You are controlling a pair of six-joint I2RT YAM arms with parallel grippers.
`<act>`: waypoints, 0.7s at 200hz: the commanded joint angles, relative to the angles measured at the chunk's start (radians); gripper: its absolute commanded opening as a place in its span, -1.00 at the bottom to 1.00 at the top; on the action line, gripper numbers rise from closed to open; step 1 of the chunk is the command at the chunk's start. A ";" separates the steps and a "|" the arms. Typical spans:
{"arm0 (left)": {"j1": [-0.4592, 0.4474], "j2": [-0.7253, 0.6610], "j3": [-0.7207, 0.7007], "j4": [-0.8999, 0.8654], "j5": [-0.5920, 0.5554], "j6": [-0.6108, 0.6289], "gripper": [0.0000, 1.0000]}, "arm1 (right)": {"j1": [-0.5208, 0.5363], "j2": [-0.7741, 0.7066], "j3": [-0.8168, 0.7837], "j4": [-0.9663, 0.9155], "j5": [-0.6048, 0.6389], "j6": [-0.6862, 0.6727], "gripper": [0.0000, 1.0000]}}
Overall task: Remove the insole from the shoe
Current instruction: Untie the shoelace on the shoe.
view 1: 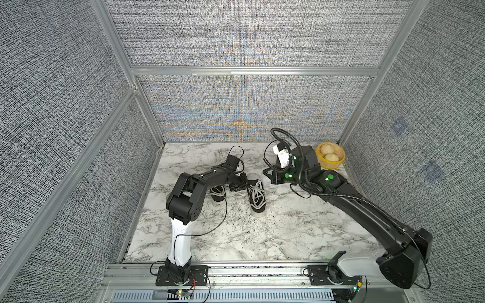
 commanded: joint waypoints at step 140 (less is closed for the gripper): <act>-0.002 -0.066 0.024 -0.025 -0.145 0.063 -0.23 | 0.000 0.046 0.068 0.103 -0.018 -0.048 -1.00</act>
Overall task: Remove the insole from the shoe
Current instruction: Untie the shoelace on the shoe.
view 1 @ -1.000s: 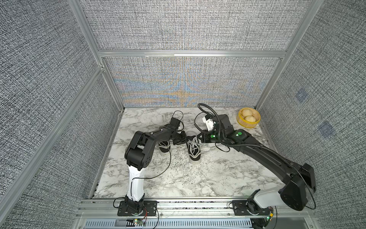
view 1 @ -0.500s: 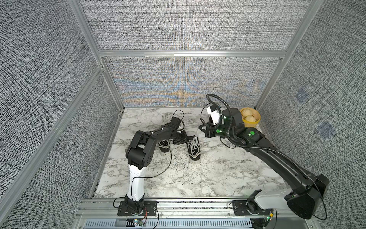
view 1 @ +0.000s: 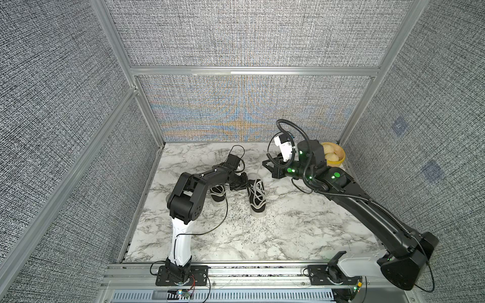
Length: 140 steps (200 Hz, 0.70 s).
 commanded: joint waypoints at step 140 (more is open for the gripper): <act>0.001 -0.656 -0.310 -0.175 -0.554 -0.075 0.08 | 0.035 0.634 0.319 -0.040 0.013 -0.007 -0.14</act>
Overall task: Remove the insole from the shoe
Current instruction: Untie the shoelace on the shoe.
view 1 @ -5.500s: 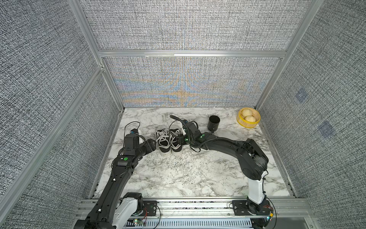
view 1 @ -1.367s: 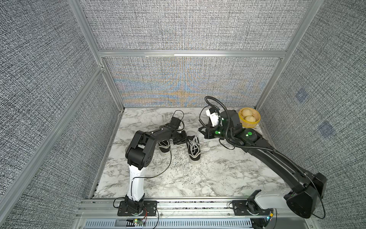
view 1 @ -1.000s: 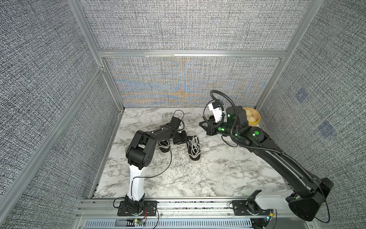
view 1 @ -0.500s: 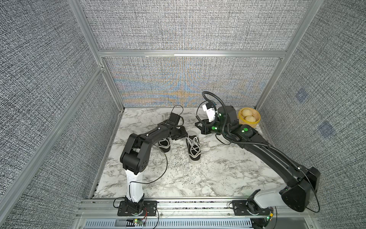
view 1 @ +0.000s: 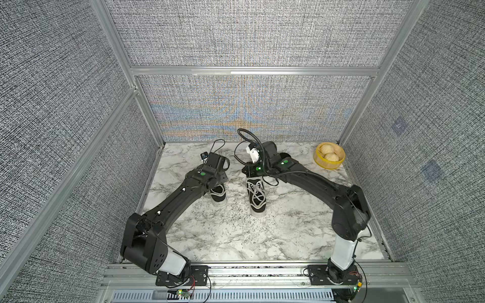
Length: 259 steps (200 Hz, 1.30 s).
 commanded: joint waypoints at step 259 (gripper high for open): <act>-0.070 0.578 0.438 -0.107 0.472 0.151 0.05 | -0.227 -0.282 -0.538 0.118 -0.146 -1.412 -0.14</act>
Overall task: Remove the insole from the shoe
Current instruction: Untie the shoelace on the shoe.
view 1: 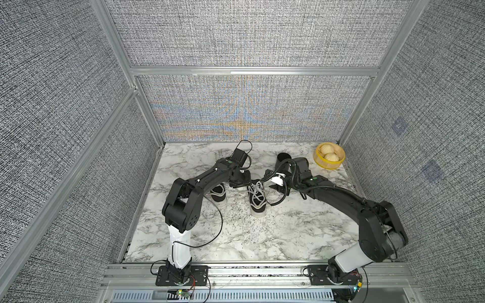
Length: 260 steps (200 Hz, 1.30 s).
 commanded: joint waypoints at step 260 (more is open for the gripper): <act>0.025 0.114 0.046 -0.004 0.113 -0.031 -0.14 | 0.043 0.217 0.159 -0.155 -0.062 -0.205 -1.00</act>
